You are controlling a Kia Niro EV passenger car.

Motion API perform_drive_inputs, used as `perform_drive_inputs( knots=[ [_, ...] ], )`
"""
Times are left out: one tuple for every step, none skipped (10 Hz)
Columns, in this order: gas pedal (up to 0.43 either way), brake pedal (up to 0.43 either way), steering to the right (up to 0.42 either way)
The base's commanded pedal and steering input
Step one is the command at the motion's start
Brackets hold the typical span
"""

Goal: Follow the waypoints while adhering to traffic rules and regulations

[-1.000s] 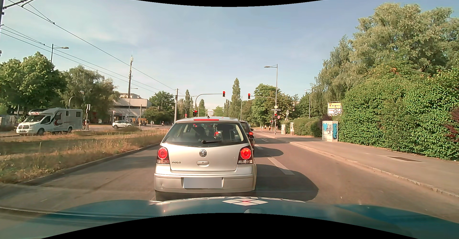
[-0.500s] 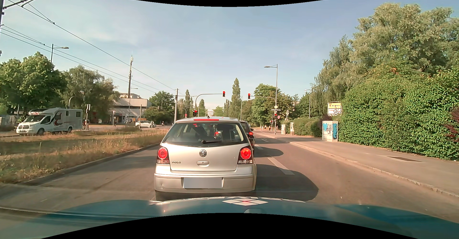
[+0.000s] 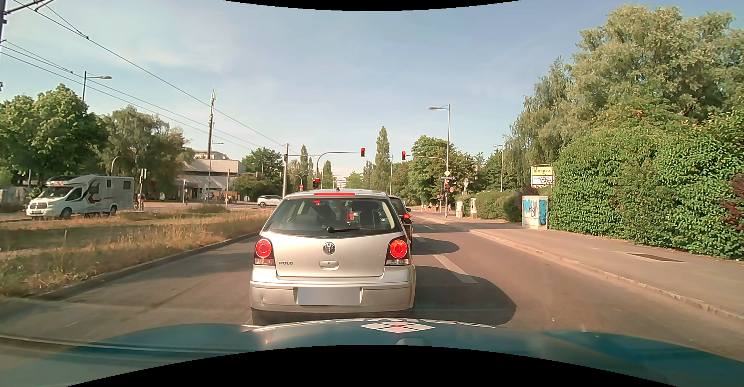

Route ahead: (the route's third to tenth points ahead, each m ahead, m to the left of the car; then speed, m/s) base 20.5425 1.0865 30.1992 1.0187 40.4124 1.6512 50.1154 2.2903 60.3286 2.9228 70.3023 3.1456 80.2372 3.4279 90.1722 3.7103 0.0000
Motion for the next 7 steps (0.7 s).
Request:
perform_drive_inputs(
  knots=[
    [0.000,0.250,0.002],
    [0.000,0.250,0.002],
    [0.000,0.250,0.002],
    [0.000,0.250,0.002],
    [0.000,0.250,0.002],
    [0.000,0.250,0.002],
    [0.000,0.250,0.002]
  ],
)
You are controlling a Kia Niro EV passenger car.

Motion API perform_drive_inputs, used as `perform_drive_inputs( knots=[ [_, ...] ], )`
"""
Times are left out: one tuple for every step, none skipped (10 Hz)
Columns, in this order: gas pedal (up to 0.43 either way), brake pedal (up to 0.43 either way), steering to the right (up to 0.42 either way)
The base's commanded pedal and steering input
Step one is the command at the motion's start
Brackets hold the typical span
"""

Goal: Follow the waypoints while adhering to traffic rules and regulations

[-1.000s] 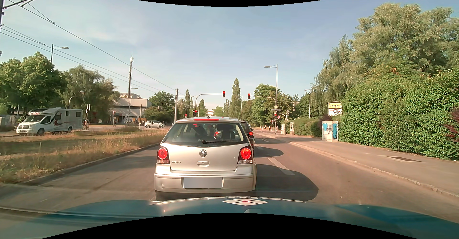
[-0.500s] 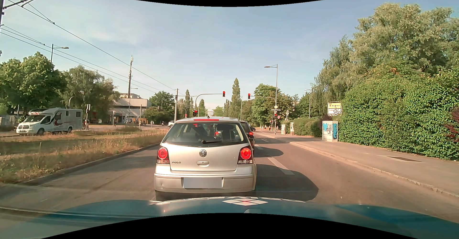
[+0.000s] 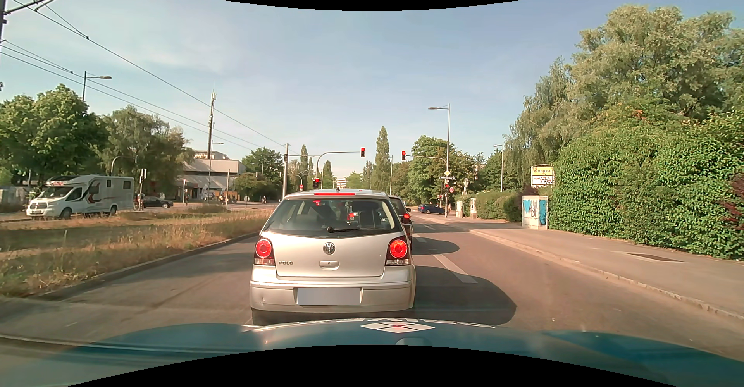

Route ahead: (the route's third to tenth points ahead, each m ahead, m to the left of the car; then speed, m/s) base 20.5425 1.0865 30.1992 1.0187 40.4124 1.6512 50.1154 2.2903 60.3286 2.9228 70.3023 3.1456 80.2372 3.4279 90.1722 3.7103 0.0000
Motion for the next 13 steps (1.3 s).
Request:
perform_drive_inputs(
  knots=[
    [0.000,0.250,0.002],
    [0.000,0.250,0.002],
    [0.000,0.250,0.002],
    [0.000,0.250,0.002],
    [0.000,0.250,0.002],
    [0.000,0.250,0.002],
    [0.000,0.250,0.002],
    [0.000,0.250,0.002],
    [0.000,0.250,0.002],
    [0.000,0.250,0.002],
    [0.000,0.250,0.002],
    [0.000,0.250,0.002],
    [0.000,0.250,0.002]
  ],
)
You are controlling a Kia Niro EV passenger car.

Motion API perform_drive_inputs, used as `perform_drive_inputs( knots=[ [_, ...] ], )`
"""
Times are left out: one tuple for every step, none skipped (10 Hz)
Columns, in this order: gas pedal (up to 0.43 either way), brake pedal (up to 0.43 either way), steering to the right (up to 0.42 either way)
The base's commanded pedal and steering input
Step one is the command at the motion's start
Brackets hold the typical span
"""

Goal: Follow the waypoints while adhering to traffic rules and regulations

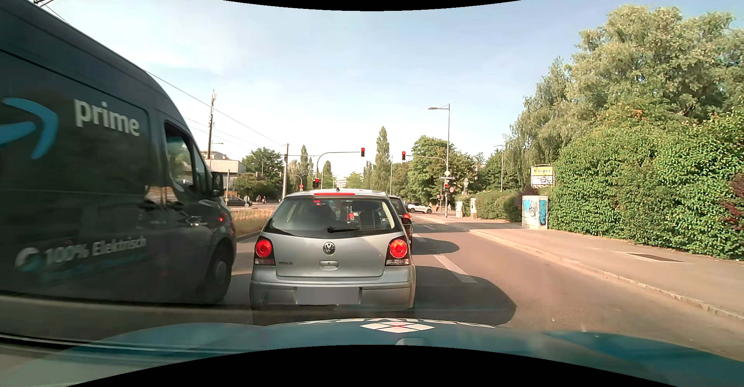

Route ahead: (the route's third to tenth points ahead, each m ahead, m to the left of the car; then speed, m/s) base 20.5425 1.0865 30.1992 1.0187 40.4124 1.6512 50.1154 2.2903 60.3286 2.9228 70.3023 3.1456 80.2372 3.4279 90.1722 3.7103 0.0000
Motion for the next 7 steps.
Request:
perform_drive_inputs(
  knots=[
    [0.000,0.250,0.002],
    [0.000,0.250,0.002],
    [0.000,0.256,0.002],
    [0.000,0.250,0.002],
    [0.000,0.250,0.002],
    [0.000,0.250,0.002],
    [0.000,0.250,0.002]
  ],
)
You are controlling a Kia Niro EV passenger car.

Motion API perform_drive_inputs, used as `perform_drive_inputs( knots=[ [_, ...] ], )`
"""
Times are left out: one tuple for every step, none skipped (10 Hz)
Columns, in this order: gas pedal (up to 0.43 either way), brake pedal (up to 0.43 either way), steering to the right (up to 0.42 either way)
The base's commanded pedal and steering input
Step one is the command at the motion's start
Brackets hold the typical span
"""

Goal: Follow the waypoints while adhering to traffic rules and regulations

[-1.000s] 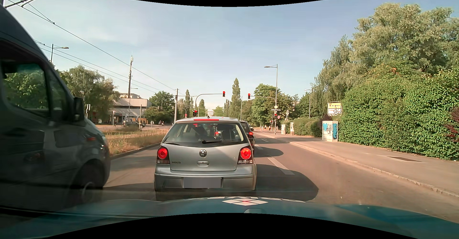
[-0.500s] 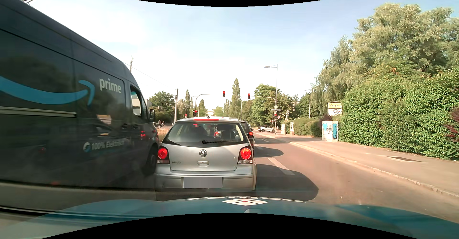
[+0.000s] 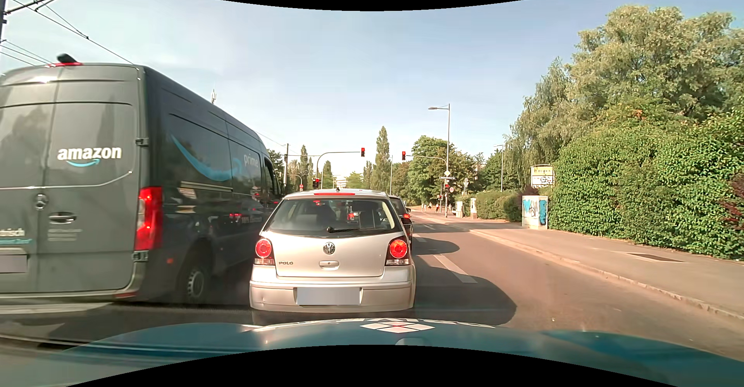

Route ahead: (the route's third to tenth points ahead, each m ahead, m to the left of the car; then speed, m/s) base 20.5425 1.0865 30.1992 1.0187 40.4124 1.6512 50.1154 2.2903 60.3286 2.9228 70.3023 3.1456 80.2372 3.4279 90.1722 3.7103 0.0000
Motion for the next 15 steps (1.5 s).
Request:
perform_drive_inputs(
  knots=[
    [0.000,0.250,0.002],
    [0.000,0.250,0.002],
    [0.000,0.250,0.002],
    [0.000,0.250,0.002],
    [0.000,0.256,0.002],
    [0.000,0.250,0.002],
    [0.000,0.250,0.002],
    [0.000,0.256,0.002],
    [0.000,0.256,0.002],
    [0.000,0.250,0.002],
    [0.000,0.250,0.002],
    [0.000,0.250,0.002],
    [0.000,0.250,0.002],
    [0.000,0.250,0.002],
    [0.000,0.250,0.002]
  ],
)
